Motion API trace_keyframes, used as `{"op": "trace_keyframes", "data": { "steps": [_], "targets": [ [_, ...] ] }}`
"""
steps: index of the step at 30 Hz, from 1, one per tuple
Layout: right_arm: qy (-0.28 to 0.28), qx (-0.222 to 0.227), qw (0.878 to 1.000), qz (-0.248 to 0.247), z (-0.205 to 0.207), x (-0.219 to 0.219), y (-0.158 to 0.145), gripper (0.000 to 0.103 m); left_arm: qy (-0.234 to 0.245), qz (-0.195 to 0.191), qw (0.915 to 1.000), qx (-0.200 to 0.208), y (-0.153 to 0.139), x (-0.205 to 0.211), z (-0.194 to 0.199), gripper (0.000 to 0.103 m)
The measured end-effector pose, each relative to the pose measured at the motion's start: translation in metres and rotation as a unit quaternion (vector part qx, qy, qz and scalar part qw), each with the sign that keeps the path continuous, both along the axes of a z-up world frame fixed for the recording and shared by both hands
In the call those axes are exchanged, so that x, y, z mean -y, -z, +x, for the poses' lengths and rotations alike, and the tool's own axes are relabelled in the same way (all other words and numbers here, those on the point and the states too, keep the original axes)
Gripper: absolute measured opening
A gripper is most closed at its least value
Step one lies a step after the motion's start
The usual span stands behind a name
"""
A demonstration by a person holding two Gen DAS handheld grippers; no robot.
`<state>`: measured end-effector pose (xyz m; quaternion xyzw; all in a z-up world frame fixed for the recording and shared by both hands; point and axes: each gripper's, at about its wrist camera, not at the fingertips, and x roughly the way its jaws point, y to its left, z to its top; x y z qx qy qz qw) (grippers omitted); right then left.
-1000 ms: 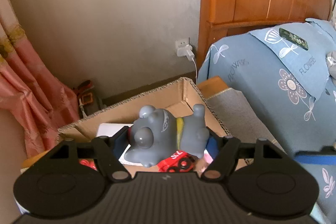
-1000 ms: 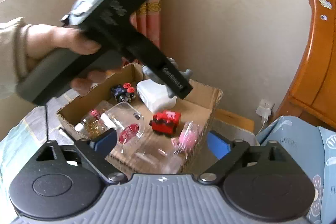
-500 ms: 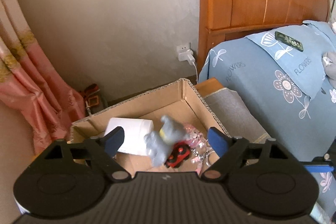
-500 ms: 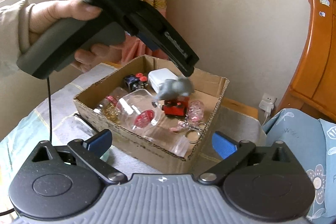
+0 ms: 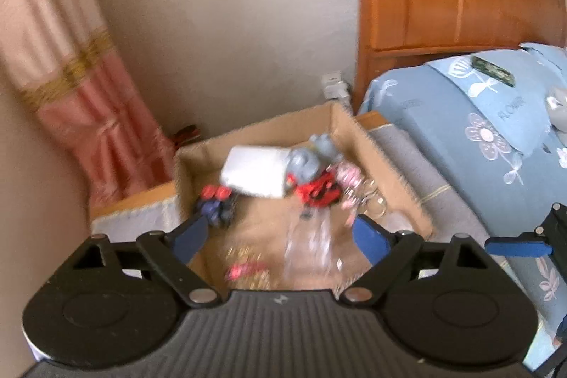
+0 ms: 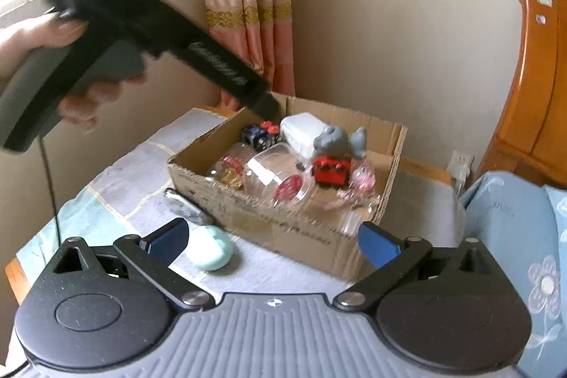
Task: Organize rigid objects
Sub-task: 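Withdraw both tools from the box toward the tape roller and blue case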
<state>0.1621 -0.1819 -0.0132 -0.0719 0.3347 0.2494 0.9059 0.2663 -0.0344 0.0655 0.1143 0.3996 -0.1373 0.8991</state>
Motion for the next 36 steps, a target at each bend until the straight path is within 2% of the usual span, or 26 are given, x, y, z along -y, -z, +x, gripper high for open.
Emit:
{"op": "trace_keyframes", "data": {
  "steps": [3,8,14,21,24,28,31,36],
  "targets": [
    [0.004,-0.007,1.000,-0.002,-0.008,-0.007,0.007,0.103,-0.020,-0.003,0.9998,-0.005,0.005,-0.009,-0.019,0.092],
    [0.015,-0.012,1.000,-0.002,-0.022,-0.015,0.011,0.103,-0.038,0.000,0.9992,0.011,0.010,-0.020,-0.054,0.092],
    [0.049,0.010,0.998,-0.029,-0.035,-0.025,0.018,0.103,-0.066,-0.019,0.9975,0.019,0.015,-0.033,-0.087,0.093],
    [0.052,-0.018,0.998,-0.024,-0.025,-0.044,0.052,0.103,-0.117,-0.009,0.9900,0.079,0.047,-0.057,-0.124,0.099],
    [0.053,-0.026,0.998,-0.026,-0.013,-0.059,0.070,0.103,-0.140,-0.036,0.9873,0.066,0.066,-0.072,-0.130,0.099],
    [0.063,-0.033,0.997,-0.028,0.002,-0.078,0.094,0.103,-0.185,-0.074,0.9789,0.046,0.089,-0.097,-0.134,0.099],
    [0.073,-0.015,0.996,-0.048,0.008,-0.094,0.108,0.103,-0.203,-0.078,0.9752,0.042,0.101,-0.111,-0.134,0.099],
    [0.085,-0.014,0.996,-0.037,0.021,-0.108,0.120,0.103,-0.222,-0.074,0.9714,0.042,0.110,-0.126,-0.130,0.099]
  ]
}}
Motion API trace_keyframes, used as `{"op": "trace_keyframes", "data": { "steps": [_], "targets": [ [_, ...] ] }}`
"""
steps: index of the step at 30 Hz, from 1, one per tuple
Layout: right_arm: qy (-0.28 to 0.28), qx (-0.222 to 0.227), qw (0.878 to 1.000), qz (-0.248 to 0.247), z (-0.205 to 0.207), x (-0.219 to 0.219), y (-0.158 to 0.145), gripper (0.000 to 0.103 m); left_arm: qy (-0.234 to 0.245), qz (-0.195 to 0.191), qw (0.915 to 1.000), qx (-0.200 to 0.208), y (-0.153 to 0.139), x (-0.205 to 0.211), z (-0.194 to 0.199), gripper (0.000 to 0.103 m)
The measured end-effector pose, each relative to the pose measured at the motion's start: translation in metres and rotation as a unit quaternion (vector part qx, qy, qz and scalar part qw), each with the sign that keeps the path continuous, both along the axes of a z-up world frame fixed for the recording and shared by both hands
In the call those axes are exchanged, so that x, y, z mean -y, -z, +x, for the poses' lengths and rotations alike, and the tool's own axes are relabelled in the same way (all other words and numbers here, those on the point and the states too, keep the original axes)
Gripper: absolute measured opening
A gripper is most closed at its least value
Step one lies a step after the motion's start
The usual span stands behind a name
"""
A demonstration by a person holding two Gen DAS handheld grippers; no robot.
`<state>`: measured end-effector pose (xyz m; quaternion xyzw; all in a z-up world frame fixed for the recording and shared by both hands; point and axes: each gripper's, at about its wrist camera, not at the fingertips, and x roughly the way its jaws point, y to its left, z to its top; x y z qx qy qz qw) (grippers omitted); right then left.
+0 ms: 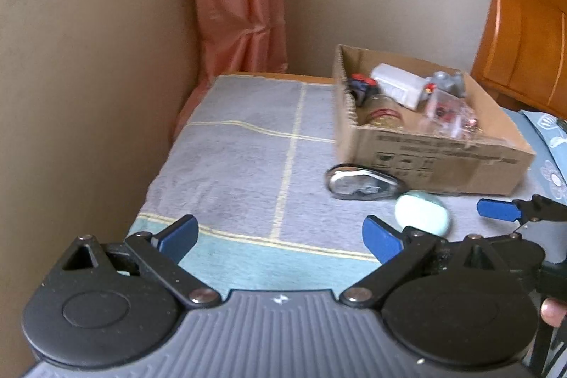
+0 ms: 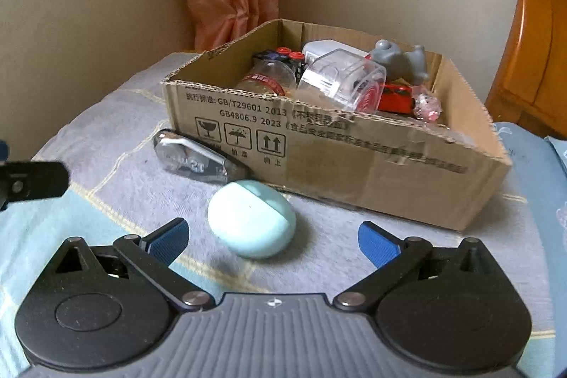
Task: Organize rigid objects
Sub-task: 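Withdraw both tools from the box toward the tape roller and blue case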
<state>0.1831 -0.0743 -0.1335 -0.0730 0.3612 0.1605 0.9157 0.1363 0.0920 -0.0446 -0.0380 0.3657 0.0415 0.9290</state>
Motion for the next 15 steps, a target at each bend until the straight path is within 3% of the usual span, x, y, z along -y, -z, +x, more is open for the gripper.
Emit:
{"op": "trace_keyframes", "data": {
  "steps": [8,15],
  "targets": [
    [0.021,0.003,1.000,-0.008,0.008,-0.008,0.015,0.103,0.005,-0.011,0.9999,-0.010,0.015,-0.004,0.009,0.099],
    [0.042,-0.003,0.999,-0.003,0.011,0.017,0.015,0.103,0.025,-0.014,0.9994,-0.020,0.025,0.010,0.020,0.099]
  ]
}}
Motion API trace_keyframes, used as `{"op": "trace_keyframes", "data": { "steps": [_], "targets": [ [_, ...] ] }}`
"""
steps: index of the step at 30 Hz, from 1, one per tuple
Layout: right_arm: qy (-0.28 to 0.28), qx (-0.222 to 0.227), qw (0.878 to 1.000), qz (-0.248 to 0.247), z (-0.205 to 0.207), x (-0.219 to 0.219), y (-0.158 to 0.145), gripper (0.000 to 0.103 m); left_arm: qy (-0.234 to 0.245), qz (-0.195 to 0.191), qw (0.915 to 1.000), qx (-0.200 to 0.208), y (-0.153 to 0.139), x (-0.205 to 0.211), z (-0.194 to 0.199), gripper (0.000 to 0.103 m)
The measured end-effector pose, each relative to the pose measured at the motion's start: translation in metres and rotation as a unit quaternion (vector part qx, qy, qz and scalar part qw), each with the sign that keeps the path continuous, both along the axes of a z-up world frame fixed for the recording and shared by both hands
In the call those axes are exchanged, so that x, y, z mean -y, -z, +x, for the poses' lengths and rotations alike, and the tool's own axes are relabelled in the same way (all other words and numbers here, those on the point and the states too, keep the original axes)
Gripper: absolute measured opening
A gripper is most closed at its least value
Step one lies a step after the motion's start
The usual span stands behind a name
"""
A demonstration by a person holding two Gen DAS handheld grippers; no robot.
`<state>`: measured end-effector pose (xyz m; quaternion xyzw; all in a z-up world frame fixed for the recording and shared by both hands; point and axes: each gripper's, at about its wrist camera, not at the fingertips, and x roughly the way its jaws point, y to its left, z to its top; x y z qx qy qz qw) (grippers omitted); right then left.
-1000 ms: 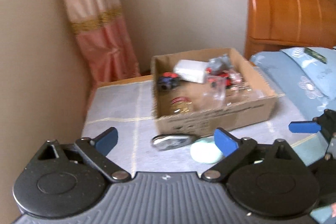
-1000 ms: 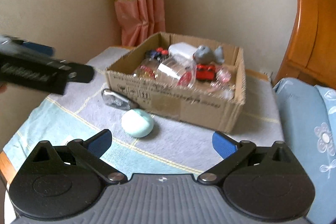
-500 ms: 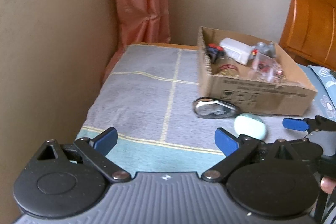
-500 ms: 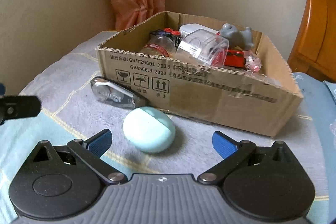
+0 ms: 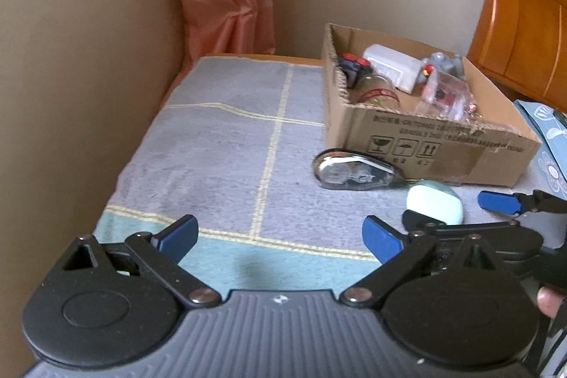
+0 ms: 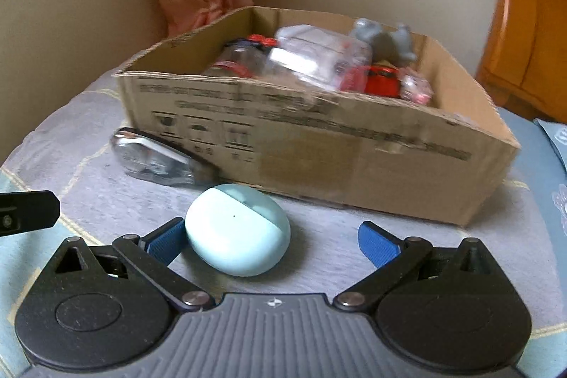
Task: Organize rigid objects
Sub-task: 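Withdraw both tools from the box toward the tape roller and blue case, then grasp the silver tape roller with the left tool while the right tool grasps the blue case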
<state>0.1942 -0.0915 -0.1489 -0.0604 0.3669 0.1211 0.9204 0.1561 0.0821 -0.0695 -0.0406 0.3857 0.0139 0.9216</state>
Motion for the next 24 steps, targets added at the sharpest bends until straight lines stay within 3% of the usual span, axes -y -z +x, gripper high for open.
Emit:
{"op": "trace_keyframes", "data": {
  "steps": [4,8,18,24],
  "targets": [
    [0.018,-0.001,1.000,0.002,-0.002,0.024,0.001,0.103,0.013,0.009,0.9998,-0.008,0.005,0.012,0.007,0.099],
    [-0.002,-0.008,1.000,0.002,-0.006,0.042,0.001,0.103,0.025,0.009,0.9995,-0.014,0.010,0.023,0.014,0.099],
    [-0.016,-0.005,1.000,0.004,-0.011,0.050,0.002,0.103,0.038,-0.008,0.9986,-0.036,0.029,0.045,0.031,0.101],
    [-0.020,0.000,1.000,0.005,-0.013,0.052,0.002,0.103,0.036,0.027,0.9988,-0.020,0.034,0.057,0.035,0.102]
  ]
}}
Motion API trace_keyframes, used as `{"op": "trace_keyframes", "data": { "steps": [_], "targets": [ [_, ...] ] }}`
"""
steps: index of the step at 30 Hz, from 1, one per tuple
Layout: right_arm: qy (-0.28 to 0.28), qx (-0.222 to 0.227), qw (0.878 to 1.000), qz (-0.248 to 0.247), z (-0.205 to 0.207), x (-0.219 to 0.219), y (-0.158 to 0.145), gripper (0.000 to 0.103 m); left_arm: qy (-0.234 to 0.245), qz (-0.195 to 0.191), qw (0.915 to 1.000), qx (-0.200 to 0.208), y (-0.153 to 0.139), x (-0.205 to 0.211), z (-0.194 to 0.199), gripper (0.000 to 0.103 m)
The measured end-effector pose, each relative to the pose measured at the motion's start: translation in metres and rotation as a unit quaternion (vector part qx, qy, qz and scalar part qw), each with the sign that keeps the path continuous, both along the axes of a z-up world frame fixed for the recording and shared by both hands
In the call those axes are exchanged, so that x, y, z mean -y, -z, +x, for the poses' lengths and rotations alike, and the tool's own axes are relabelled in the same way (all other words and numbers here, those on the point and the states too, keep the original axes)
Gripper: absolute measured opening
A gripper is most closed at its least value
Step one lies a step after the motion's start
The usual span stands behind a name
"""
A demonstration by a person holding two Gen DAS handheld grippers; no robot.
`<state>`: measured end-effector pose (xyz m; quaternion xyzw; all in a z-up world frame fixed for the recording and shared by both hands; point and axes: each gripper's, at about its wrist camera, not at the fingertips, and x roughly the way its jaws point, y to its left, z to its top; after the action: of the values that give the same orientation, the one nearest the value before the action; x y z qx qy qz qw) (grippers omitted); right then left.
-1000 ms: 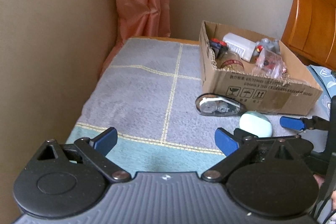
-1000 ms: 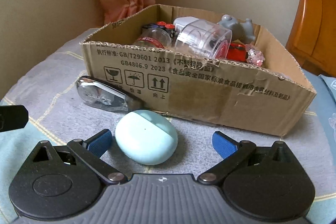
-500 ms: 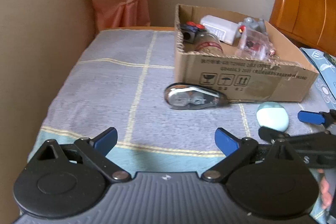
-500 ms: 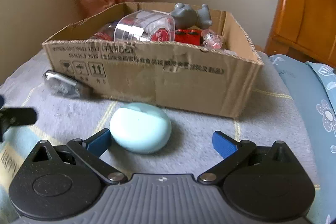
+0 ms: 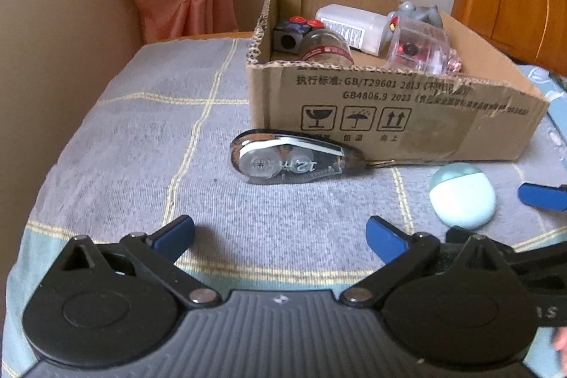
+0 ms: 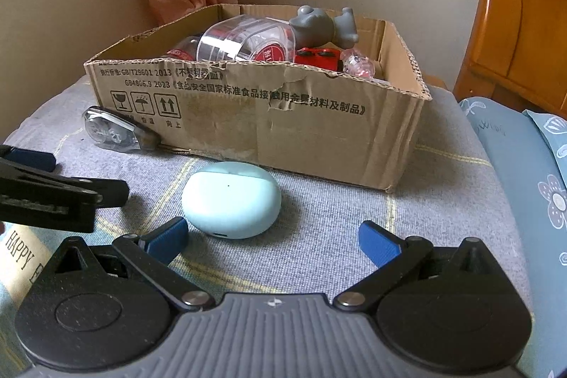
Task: Organize rigid objects
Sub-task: 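Grasp the silver tape roller with the left tool while the right tool grasps the blue case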
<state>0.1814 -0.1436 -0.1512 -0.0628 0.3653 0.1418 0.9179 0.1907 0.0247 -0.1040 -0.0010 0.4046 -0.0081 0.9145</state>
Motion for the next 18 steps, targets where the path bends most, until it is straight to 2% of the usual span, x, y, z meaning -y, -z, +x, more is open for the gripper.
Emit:
{"op": "trace_keyframes", "data": {
  "steps": [18],
  "targets": [
    [-0.006,0.009,1.000,0.002,-0.001,0.001,0.002,0.103,0.001,-0.007,0.9999,0.009,-0.001,0.012,0.034,0.102]
  ]
}}
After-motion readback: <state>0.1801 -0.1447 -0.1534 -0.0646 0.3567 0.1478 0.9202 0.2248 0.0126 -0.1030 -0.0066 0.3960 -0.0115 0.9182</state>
